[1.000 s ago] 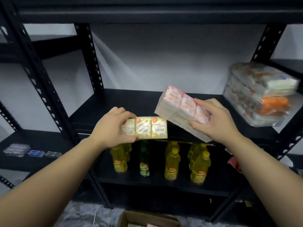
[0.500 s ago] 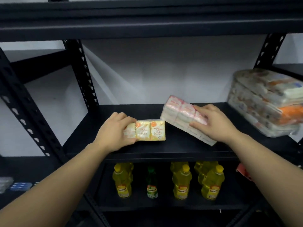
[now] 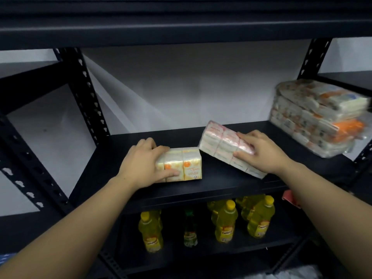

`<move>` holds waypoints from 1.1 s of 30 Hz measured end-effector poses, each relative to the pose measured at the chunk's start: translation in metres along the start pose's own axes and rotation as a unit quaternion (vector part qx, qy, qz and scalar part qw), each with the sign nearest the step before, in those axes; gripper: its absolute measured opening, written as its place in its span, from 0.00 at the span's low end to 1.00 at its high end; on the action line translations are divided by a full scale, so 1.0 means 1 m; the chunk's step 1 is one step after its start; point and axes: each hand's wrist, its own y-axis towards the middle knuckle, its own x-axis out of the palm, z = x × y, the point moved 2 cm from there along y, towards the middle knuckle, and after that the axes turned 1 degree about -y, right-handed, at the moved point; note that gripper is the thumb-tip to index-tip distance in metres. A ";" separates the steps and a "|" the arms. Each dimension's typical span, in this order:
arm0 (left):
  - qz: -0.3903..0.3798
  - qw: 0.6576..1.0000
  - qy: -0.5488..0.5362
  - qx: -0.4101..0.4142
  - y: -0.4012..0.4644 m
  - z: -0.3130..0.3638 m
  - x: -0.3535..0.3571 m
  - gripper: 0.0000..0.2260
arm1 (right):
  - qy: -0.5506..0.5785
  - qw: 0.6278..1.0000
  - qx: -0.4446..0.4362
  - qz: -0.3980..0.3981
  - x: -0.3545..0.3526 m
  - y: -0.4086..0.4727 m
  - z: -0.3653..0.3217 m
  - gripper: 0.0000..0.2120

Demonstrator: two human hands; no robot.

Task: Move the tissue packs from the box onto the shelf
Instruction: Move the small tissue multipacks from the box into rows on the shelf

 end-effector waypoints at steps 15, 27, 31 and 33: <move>-0.070 0.994 0.035 -0.079 0.016 0.000 0.014 0.46 | -0.086 0.992 -0.059 -0.064 -0.004 -0.001 0.009 0.37; -0.024 0.999 -0.043 -0.019 0.061 0.090 0.020 0.39 | -0.045 0.994 -0.018 -0.102 -0.018 0.000 0.022 0.35; -0.014 0.998 -0.056 0.019 0.080 0.122 0.026 0.29 | -0.037 0.997 0.056 -0.050 -0.028 -0.006 0.024 0.32; -0.022 0.996 -0.072 0.037 0.085 0.134 0.031 0.28 | -0.059 0.994 0.078 -0.043 -0.031 -0.008 0.025 0.36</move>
